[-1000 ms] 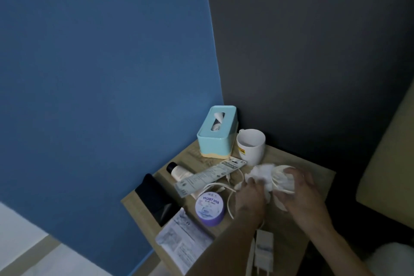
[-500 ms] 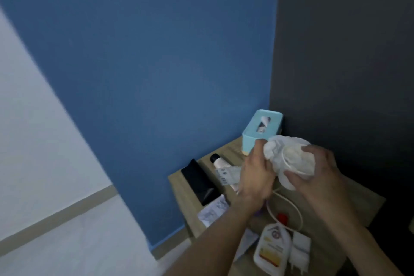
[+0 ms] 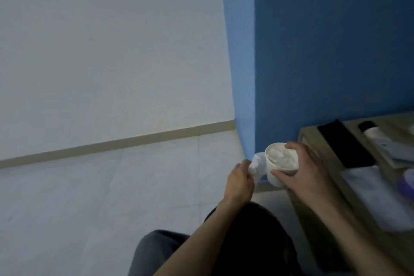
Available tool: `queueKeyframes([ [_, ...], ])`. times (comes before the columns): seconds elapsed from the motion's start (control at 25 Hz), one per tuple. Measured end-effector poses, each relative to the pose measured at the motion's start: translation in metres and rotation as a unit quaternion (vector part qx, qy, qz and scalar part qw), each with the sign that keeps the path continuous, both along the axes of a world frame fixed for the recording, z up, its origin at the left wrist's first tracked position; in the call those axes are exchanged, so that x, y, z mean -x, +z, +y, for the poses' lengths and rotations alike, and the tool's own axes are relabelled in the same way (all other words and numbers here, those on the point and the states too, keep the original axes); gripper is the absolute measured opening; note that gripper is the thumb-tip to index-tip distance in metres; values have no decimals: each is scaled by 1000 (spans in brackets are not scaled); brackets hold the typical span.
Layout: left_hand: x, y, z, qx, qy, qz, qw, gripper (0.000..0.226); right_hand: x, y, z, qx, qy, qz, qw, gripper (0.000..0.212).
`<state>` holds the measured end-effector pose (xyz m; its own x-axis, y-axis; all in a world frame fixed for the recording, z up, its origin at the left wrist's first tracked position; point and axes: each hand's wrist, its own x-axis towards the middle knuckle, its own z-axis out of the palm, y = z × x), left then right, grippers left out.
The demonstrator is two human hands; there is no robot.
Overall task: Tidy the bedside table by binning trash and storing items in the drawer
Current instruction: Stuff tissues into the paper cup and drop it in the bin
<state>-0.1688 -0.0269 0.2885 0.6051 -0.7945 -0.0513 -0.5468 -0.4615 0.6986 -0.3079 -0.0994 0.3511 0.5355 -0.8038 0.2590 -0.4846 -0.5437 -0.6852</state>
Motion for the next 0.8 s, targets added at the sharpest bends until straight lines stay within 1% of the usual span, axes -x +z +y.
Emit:
queueKeyframes([
  [0.08,-23,-39,40,-105,8,37,994,29,-31,-41,26,-46,36,45,997,64],
  [0.12,-29,-62,57,-147,-9,61,987,32,-41,-62,39,-70,45,79,993,64],
  [0.2,-33,-99,83,-225,-47,118,966,35,-51,-102,56,-116,66,148,980,63],
  [0.28,-30,-125,101,-279,-31,163,946,40,-51,-138,68,-143,85,206,964,63],
  [0.36,-27,-149,112,-299,2,206,932,48,-49,-172,74,-159,88,266,947,63],
  [0.44,-24,-167,118,-296,35,238,924,47,-47,-197,77,-168,86,317,930,60],
  [0.56,-22,-186,117,-303,37,273,912,44,-46,-224,80,-177,81,347,917,58],
  [0.6,-22,-194,116,-312,39,290,904,49,-46,-230,79,-183,84,355,913,62],
  [0.64,-21,-194,113,-330,32,303,894,60,-47,-236,78,-197,85,367,905,72],
  [0.72,-20,-193,112,-379,-17,313,870,82,-49,-238,74,-231,98,397,883,95],
  [0.76,-19,-190,109,-386,-48,306,869,88,-50,-236,71,-240,101,399,879,101],
  [0.8,-15,-183,104,-371,-57,302,876,89,-50,-230,67,-240,100,385,886,100],
])
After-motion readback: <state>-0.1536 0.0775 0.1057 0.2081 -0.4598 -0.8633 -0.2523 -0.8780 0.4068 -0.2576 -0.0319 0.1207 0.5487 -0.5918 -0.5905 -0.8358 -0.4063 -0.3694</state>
